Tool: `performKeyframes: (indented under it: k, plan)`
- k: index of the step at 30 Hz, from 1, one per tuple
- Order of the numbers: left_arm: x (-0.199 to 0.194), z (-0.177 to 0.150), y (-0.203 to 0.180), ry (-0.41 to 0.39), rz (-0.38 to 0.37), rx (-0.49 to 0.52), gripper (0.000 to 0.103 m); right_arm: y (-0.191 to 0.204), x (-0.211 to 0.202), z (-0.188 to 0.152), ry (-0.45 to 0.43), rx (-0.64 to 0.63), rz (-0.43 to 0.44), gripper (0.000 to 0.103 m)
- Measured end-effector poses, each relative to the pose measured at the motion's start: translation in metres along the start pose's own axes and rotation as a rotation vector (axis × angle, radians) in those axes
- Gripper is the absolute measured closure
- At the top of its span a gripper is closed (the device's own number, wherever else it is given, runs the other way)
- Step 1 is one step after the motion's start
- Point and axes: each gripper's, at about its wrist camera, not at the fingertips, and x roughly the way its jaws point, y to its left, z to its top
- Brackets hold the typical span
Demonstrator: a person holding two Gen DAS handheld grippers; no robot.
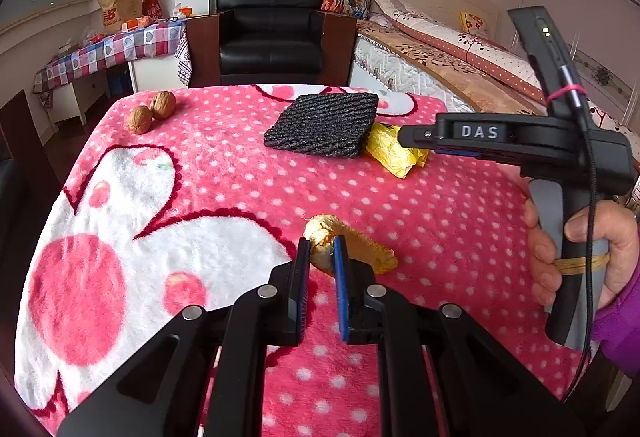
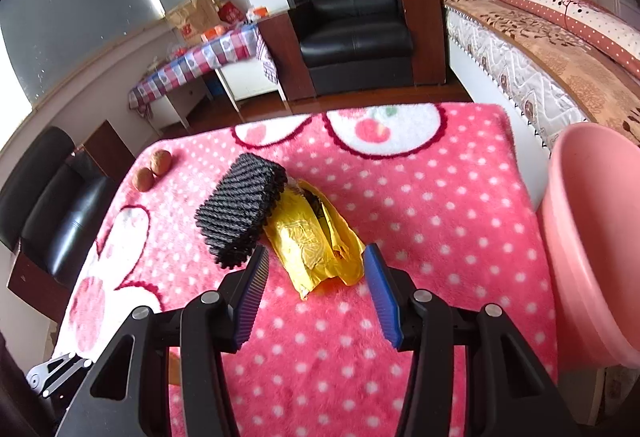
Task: Collect trash
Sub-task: 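Grasp the yellow wrapper with the right tool while the left tool holds the crust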
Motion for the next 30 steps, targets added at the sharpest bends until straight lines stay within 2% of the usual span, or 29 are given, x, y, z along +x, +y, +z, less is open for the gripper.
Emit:
performKeyframes:
  k: [6,8,11,24,30]
  plan:
    - [0.003,0.001,0.007,0.011,-0.033,-0.037,0.091,0.003,0.017,0.000,0.017,-0.035,-0.012,0.057]
    - [0.002,0.000,0.006,0.012,-0.034,-0.036,0.091,0.005,0.020,-0.001,0.031,-0.043,-0.025,0.083]
    - [0.002,0.000,0.006,0.014,-0.033,-0.040,0.091,0.005,0.016,-0.004,0.035,-0.045,-0.023,0.090]
    - [0.002,0.001,0.008,0.011,-0.017,-0.050,0.091,0.000,-0.057,-0.042,-0.004,0.007,-0.021,0.092]
    - [0.000,0.000,0.006,0.000,0.004,-0.044,0.091,-0.008,-0.082,-0.063,0.012,0.087,0.049,0.092]
